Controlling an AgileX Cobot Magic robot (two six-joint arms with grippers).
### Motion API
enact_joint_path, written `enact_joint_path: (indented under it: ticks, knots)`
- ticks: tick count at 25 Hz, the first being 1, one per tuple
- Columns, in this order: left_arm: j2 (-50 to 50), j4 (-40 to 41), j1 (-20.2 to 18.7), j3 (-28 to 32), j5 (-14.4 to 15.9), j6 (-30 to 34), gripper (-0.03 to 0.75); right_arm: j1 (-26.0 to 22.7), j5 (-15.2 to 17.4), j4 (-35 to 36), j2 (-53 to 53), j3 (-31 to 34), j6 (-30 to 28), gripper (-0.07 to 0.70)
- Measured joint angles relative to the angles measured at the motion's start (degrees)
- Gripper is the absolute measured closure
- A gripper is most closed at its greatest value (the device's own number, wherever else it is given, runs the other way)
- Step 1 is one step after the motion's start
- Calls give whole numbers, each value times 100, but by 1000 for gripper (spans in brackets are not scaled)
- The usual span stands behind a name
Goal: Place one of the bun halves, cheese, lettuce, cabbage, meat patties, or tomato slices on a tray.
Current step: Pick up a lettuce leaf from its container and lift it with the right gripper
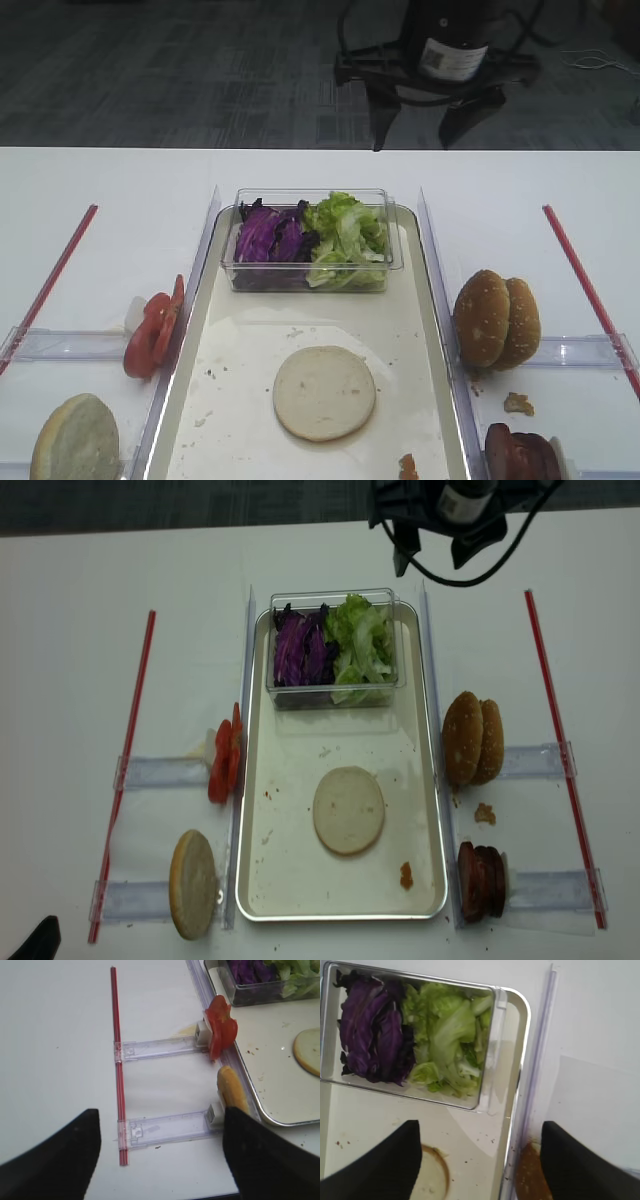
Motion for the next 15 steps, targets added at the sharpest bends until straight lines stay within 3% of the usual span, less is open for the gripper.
enact_joint_path:
  ticks: [15]
  knots:
    - [0, 0, 0, 0, 0, 0, 230, 438, -10, -136, 1219, -811, 324, 115]
